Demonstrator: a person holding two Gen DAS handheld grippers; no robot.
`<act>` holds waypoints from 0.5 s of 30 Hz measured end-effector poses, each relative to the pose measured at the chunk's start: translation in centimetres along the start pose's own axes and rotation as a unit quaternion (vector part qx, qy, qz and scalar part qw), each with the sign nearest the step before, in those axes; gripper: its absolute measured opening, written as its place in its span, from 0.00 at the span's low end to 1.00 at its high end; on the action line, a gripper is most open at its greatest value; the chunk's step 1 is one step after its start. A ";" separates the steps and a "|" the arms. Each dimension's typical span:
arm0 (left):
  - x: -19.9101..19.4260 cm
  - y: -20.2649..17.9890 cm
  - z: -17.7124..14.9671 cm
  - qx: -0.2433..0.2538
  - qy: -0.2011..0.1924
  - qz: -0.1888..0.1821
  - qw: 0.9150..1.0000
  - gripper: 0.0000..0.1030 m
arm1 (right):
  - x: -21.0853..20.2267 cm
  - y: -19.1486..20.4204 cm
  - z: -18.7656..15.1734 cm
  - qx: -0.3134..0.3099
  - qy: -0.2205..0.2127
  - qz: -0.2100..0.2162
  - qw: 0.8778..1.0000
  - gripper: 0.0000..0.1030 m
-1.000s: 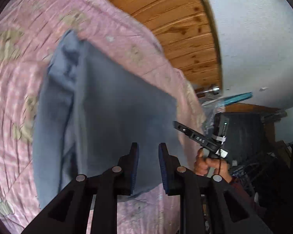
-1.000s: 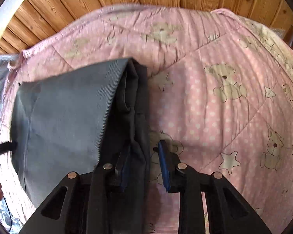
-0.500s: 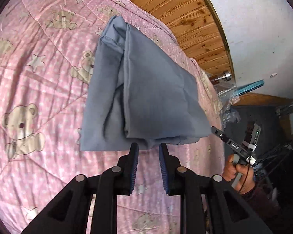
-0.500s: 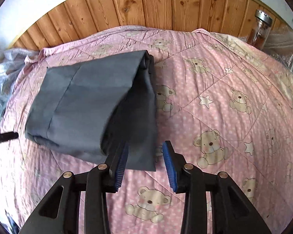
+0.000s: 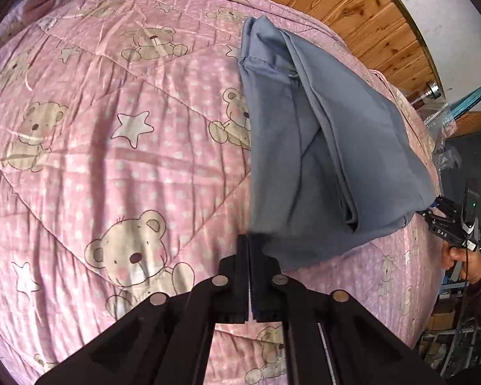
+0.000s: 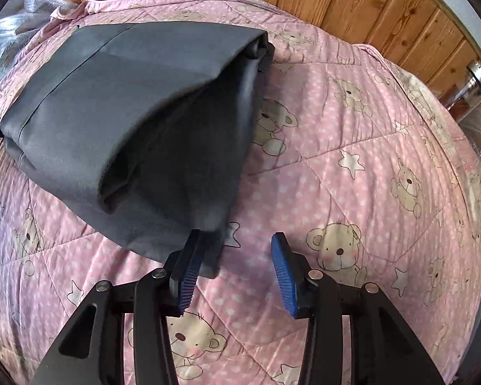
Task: Fold clothes
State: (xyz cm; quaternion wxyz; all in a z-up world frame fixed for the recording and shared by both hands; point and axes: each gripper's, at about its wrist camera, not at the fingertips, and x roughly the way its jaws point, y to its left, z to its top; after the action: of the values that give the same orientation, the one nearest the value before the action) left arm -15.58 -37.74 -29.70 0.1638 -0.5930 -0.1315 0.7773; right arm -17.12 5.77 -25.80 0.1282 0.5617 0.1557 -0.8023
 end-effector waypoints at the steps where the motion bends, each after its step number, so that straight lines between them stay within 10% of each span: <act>1: -0.4 0.1 0.1 -0.007 0.001 0.005 1.000 0.04 | -0.3 -0.3 0.2 0.007 0.010 -0.005 1.000 0.31; 9: -5.2 -4.3 3.4 -0.009 -0.067 -0.126 0.990 0.10 | -7.9 0.1 3.7 0.121 -0.108 0.095 0.982 0.28; 12: -2.3 -7.1 4.9 0.018 -0.039 -0.159 0.986 0.12 | -4.0 2.2 3.8 0.102 -0.070 0.114 0.986 0.28; 15: 2.3 -7.3 4.1 0.022 0.015 -0.118 0.993 0.12 | 0.1 2.6 1.2 0.097 -0.024 0.118 0.988 0.28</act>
State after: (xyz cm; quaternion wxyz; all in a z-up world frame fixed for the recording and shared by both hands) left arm -19.42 -30.18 -27.75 0.2698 -0.5814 -0.1806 0.7460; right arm -17.18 2.97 -25.80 0.1704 0.5668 0.0073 -0.8060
